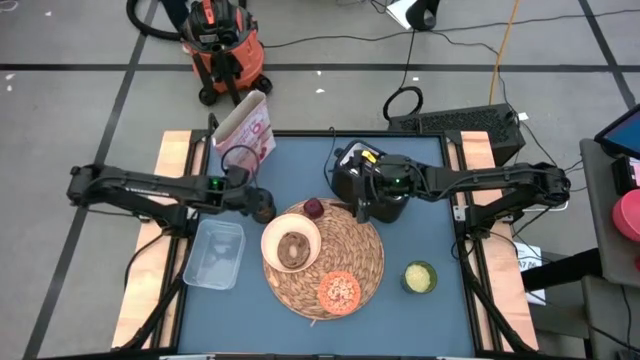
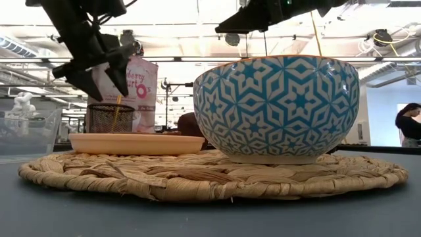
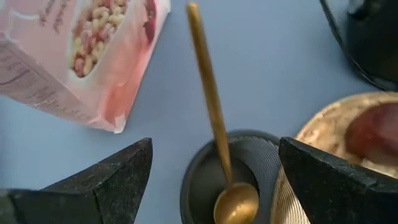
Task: Arrange a breakfast setting
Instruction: Put the gold spoon on the placemat beside the orange bowl
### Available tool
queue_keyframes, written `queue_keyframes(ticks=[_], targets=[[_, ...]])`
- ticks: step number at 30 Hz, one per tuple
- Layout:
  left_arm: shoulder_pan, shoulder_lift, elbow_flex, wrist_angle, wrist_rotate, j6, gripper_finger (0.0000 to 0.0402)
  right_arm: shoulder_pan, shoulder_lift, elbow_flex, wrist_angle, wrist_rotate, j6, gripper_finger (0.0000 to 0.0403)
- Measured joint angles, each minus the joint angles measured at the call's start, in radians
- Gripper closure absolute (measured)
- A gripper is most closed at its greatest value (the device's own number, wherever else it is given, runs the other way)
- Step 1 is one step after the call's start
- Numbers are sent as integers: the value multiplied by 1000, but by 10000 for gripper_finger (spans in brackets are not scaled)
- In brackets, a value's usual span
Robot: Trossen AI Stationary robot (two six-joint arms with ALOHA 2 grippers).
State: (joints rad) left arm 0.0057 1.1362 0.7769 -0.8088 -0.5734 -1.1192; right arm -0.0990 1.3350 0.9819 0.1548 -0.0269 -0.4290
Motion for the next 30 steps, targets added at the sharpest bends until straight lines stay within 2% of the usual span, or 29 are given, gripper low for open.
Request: queue_keyframes(ticks=[15,30], targets=[[87,93,0,109,-4,17,51,0,0,-1,-3,0,-1,5],[92,101,0,108,-3,15,199,0,0,-1,-7,0,-2,5]])
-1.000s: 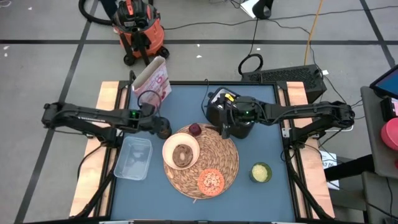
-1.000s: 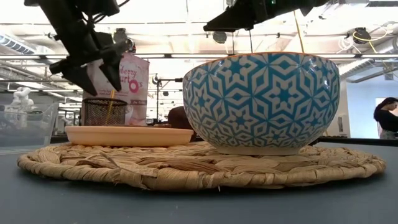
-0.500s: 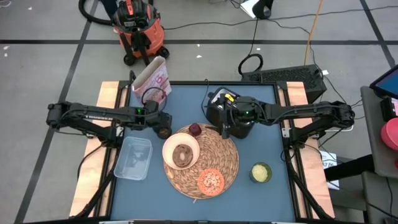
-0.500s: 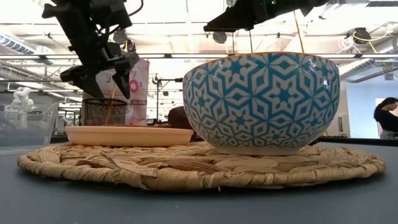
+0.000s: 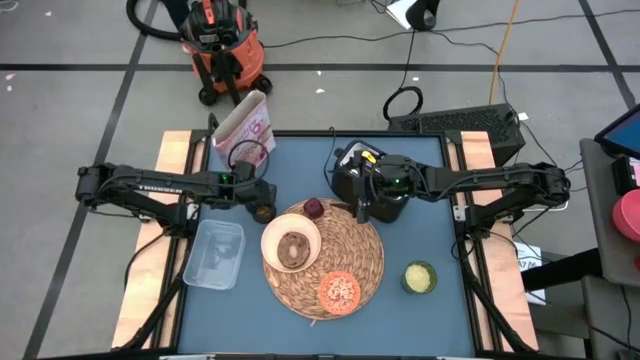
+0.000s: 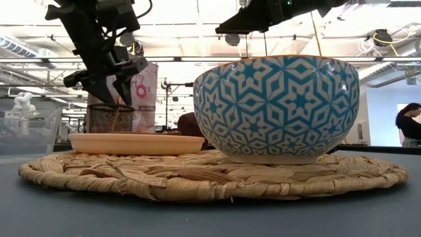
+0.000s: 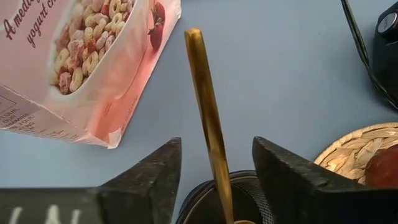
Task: Arrange a breakfast setting
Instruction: Put the gold spoon on the placemat beside the orange bowl
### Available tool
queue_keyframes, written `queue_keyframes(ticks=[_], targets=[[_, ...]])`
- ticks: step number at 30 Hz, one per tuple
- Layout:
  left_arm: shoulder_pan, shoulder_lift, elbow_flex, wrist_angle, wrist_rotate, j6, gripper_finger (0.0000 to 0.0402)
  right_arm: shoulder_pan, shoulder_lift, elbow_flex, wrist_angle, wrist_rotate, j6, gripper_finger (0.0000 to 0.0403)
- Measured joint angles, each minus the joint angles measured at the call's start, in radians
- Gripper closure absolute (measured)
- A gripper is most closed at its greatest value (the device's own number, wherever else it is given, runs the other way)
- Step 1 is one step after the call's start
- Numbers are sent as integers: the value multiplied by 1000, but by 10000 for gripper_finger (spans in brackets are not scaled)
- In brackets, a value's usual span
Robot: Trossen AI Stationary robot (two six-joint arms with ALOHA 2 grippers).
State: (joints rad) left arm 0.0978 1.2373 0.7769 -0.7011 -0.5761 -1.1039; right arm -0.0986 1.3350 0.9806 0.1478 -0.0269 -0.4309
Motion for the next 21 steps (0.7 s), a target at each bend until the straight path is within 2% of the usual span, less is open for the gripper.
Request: queue_keyframes(ticks=[9,21], targets=[[0,0,0,0,1,1,259,0,0,0,0,0,0,5],[0,0,0,0,3,-2,313,0,0,0,0,0,0,5]])
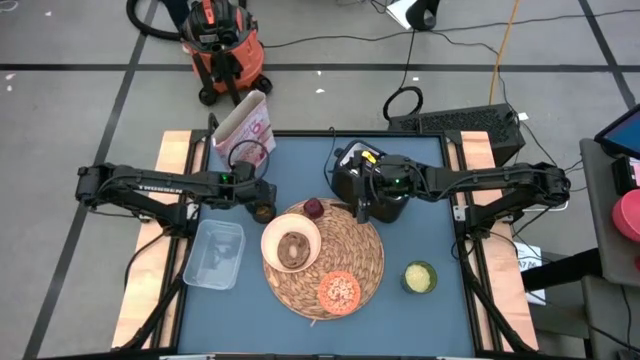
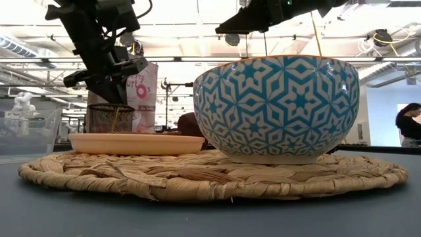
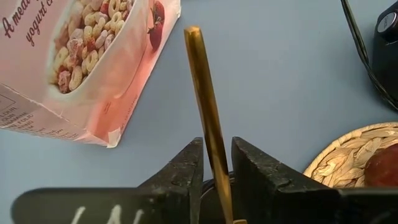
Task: Arrange a breakfast setting
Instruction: Put the gold spoon on the placemat beside the orange bowl
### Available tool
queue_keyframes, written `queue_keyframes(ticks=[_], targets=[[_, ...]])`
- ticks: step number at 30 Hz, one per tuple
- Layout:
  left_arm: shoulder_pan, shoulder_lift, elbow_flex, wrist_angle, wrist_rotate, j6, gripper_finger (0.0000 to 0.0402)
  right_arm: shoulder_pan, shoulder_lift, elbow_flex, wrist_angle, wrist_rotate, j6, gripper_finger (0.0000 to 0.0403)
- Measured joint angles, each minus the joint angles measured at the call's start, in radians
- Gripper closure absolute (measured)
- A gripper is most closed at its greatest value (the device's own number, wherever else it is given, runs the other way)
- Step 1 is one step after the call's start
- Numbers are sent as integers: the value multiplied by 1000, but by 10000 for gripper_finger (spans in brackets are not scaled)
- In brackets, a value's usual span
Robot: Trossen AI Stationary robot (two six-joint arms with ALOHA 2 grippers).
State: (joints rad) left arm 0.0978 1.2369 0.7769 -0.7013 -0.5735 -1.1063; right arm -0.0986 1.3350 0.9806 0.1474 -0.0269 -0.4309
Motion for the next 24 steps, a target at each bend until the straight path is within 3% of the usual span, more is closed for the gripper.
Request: queue_keyframes(ticks=[11,24], targets=[[-12,0,0,7,6,9,358,0,0,0,-1,0,0,5],[-21,-11,0,10,24,12,363,0,0,0,-1,0,0,5]])
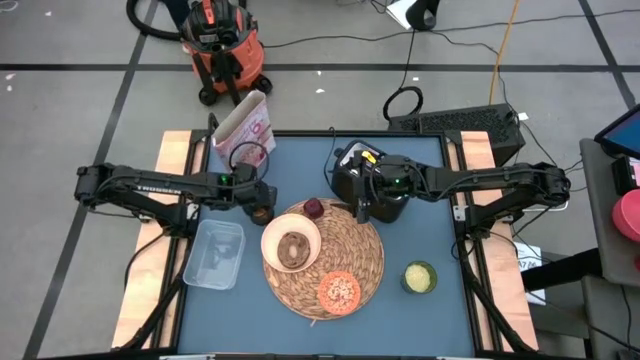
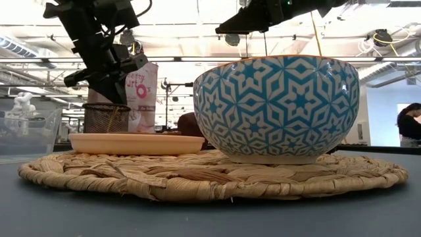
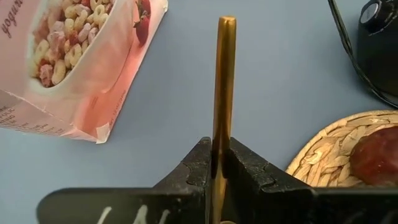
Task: Arrange a breakfast setting
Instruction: Put the gold spoon on the placemat beside the orange bowl
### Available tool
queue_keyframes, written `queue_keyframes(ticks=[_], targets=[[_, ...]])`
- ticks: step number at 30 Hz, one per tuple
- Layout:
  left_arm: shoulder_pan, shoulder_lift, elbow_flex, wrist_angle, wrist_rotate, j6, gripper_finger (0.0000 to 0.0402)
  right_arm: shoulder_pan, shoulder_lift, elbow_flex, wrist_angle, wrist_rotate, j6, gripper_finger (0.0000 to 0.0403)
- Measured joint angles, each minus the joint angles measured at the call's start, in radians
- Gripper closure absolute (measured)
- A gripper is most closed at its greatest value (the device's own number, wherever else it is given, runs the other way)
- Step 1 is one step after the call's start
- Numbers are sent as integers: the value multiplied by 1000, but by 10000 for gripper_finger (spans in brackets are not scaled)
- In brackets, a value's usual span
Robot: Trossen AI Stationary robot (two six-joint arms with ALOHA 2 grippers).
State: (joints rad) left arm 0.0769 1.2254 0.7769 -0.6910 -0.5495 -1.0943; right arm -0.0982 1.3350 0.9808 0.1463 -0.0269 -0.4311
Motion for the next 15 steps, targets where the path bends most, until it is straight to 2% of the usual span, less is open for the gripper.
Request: queue_keyframes(ticks=[15], targets=[[0,-190,0,14,2,16,364,0,0,0,-1,0,0,5]])
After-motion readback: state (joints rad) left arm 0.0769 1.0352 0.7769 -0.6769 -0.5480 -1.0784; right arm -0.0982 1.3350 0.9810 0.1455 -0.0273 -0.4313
